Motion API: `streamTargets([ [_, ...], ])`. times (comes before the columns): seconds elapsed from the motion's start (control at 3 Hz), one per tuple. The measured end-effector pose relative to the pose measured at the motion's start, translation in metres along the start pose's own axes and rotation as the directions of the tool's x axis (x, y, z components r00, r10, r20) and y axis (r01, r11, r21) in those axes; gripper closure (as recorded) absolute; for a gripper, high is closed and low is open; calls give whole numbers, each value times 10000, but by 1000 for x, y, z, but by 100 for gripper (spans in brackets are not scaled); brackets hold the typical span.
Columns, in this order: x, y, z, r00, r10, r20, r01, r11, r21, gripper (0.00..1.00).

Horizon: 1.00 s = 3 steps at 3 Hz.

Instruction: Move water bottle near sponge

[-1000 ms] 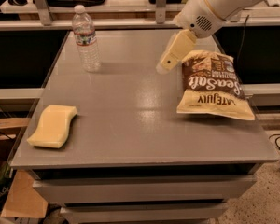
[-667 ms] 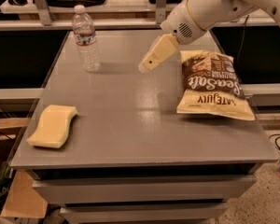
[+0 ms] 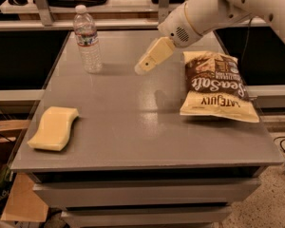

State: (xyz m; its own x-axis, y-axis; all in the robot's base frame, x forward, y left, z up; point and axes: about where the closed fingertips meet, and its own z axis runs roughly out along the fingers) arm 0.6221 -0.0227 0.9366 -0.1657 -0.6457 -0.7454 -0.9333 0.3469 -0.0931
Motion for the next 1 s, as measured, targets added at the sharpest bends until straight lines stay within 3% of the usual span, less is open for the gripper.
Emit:
streamTargets([
  [0.33, -15, -4, 28, 9968, -33, 804, 49, 9998, -192, 0],
  [0.67, -31, -8, 55, 9844, 3, 1758, 48, 9996, -286, 0],
  [1.0, -49, -9, 79, 9580, 79, 2867, 52, 9990, -449, 0],
])
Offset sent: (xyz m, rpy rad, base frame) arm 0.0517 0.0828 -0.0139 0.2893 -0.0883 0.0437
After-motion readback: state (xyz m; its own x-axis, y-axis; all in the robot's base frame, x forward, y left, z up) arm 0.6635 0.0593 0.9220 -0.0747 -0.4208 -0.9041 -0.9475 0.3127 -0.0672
